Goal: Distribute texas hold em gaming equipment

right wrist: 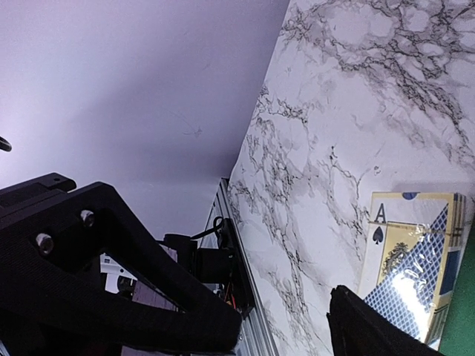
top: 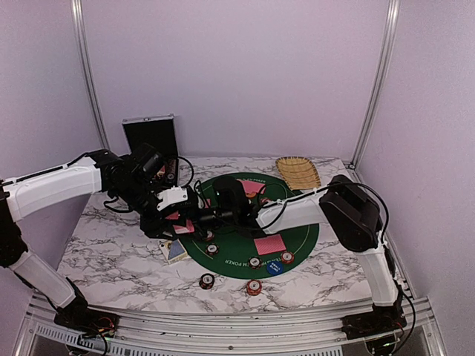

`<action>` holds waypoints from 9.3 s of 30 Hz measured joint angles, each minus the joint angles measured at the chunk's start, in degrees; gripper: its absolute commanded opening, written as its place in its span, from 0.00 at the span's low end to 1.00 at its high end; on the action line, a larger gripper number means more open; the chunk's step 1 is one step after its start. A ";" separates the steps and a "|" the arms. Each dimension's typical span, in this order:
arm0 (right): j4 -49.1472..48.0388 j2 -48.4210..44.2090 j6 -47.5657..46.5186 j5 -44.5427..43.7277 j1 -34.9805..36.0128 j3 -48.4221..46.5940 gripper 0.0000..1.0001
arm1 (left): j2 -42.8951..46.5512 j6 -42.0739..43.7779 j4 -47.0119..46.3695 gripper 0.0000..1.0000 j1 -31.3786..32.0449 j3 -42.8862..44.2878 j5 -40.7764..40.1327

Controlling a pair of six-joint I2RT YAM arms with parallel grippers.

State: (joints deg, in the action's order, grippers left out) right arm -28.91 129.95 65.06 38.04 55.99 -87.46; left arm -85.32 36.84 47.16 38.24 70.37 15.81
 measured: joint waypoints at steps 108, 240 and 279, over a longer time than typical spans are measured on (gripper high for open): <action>2.71 -12.50 -4.04 0.83 -3.02 13.97 0.42 | 0.44 1.97 0.09 0.00 0.57 -1.40 -1.97; 36.79 -36.74 -27.71 -7.72 -31.58 44.85 0.00 | 1.05 2.16 -0.15 0.00 0.70 -2.14 -3.61; 44.35 -38.69 -24.09 -16.79 -20.04 24.68 0.99 | 1.05 2.10 -0.13 0.00 0.70 -1.99 -2.75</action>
State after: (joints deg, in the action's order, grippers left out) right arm 15.44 91.26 40.97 21.26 35.94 -62.78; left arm -84.27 38.94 47.03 38.94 68.38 13.06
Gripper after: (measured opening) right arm 0.989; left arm 0.656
